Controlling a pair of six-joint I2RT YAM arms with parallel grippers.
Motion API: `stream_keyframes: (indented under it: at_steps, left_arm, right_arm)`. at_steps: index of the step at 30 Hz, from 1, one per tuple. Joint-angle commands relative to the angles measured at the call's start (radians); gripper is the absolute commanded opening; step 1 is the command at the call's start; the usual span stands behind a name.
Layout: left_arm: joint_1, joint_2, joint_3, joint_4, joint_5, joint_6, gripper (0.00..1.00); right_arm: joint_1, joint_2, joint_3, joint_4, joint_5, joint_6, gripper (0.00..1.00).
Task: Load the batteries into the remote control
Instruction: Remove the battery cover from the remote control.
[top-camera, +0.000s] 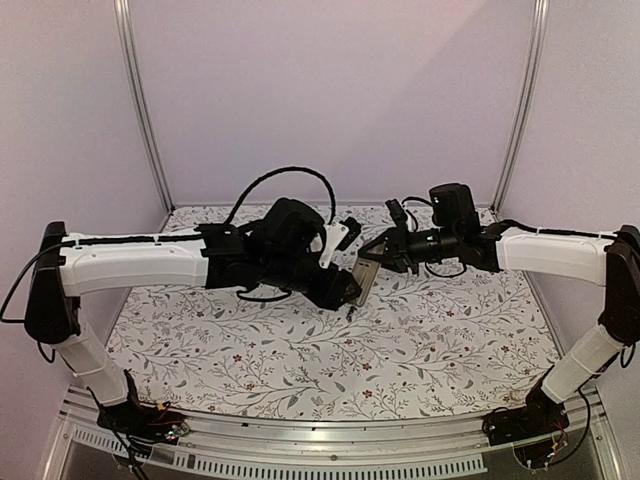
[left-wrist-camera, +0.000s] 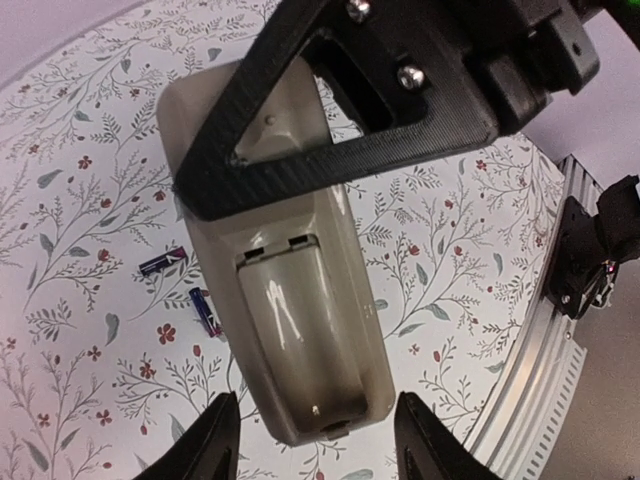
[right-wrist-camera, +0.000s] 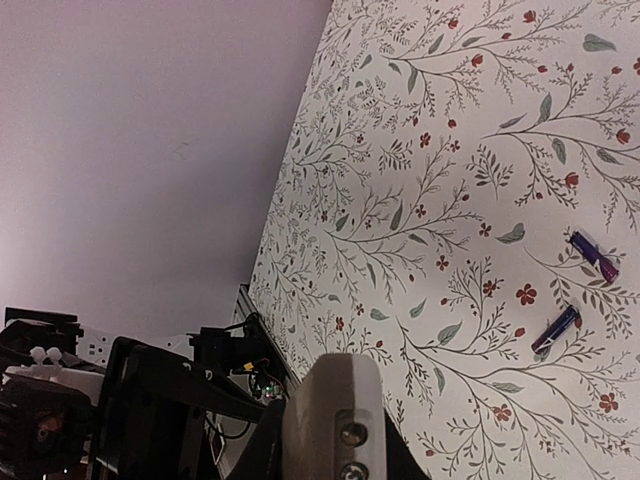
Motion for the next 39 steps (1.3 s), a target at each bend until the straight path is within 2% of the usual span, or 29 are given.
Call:
stream_keyframes:
  at_steps: [1, 6, 17, 29, 39]
  left_arm:
    - [0.006, 0.032, 0.045, -0.024, 0.004, -0.012, 0.52]
    - [0.006, 0.064, 0.073, -0.038, 0.002, -0.007, 0.51]
    - [0.025, 0.081, 0.071, -0.057, 0.009, -0.009, 0.27]
    - [0.054, 0.032, 0.024, -0.001, 0.07, -0.022, 0.08]
    - [0.095, -0.014, -0.033, -0.023, -0.002, -0.038, 0.06]
  right_arm:
    - [-0.002, -0.038, -0.016, 0.029, 0.004, 0.006, 0.0]
    - [-0.002, -0.042, -0.023, 0.046, -0.004, 0.015, 0.0]
    - [-0.004, -0.06, -0.032, 0.063, -0.023, 0.013, 0.0]
    - [-0.032, -0.066, -0.056, 0.067, -0.024, 0.009, 0.0]
    - [-0.06, -0.011, -0.084, 0.037, 0.003, -0.005, 0.0]
